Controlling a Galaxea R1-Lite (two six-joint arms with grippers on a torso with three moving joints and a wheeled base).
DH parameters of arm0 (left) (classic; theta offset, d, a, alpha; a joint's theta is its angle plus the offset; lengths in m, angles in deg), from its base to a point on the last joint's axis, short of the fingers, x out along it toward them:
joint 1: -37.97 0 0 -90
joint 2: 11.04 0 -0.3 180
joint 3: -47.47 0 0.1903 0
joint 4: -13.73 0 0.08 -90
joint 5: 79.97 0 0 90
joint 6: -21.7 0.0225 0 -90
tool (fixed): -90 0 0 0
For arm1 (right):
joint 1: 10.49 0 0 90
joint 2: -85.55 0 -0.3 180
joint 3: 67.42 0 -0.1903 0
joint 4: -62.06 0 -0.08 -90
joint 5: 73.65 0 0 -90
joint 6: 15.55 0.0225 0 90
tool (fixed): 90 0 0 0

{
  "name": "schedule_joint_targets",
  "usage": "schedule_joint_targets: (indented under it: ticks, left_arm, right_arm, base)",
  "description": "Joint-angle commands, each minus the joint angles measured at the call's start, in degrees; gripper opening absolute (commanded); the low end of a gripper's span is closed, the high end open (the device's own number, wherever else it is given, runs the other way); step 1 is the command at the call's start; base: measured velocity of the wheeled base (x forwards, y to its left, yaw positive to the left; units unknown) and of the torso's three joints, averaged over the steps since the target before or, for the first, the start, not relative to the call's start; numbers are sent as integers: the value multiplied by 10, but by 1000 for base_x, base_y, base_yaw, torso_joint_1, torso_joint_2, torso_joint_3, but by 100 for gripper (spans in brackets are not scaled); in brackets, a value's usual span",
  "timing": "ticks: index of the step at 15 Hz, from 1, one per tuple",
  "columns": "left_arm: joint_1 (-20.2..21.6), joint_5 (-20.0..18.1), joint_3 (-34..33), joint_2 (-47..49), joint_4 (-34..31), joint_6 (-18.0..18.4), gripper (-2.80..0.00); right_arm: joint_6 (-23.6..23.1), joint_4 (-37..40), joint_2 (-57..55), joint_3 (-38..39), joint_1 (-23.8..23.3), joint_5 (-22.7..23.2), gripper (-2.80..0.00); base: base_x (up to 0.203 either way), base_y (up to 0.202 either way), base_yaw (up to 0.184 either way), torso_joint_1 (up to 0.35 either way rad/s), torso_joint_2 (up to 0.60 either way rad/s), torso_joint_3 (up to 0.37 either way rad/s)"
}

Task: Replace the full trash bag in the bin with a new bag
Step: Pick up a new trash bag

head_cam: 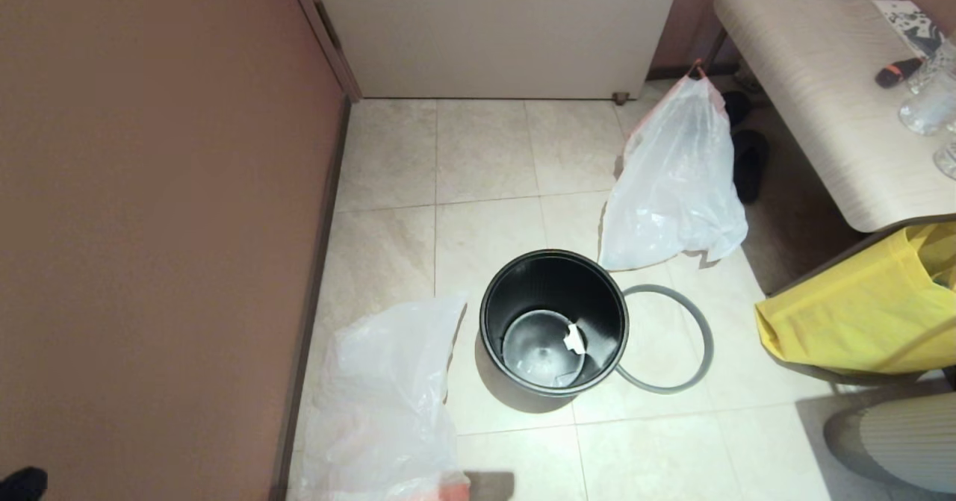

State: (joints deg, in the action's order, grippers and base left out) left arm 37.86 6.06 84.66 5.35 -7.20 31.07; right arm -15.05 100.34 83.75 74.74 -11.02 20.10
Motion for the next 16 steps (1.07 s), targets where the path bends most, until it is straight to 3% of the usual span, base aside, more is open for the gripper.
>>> schedule_joint_targets:
  ticks: [1,3,5,7,12,14,16]
  left_arm:
    - [1,-6,16,91,2,52,-280]
    - [0,-15,10,149,4,162,-280]
    - [-6,-26,6,206,1,222,-280]
    - [-14,-31,17,283,-1,256,-280]
    - [-62,-31,67,539,2,273,-280]
    - [-106,-29,70,629,3,256,-280]
    - [-158,-28,73,709,5,211,-280]
  right_arm:
    - [-21,-119,17,101,0,-9,-280]
    - [-30,-172,18,136,0,-18,-280]
    - [-30,-162,17,135,0,-19,-280]
    - [-30,-157,10,134,5,-20,-280]
    - [-34,-135,17,139,6,-32,-280]
    - [-26,-135,17,138,5,-34,-280]
    - [-16,-135,17,139,5,-36,-280]
  base:
    - [0,0,0,0,0,0]
    - [0,0,0,0,0,0]
    - [0,0,0,0,0,0]
    - [0,0,0,0,0,0]
    - [0,0,0,0,0,0]
    - [0,0,0,0,0,0]
    - [0,0,0,0,0,0]
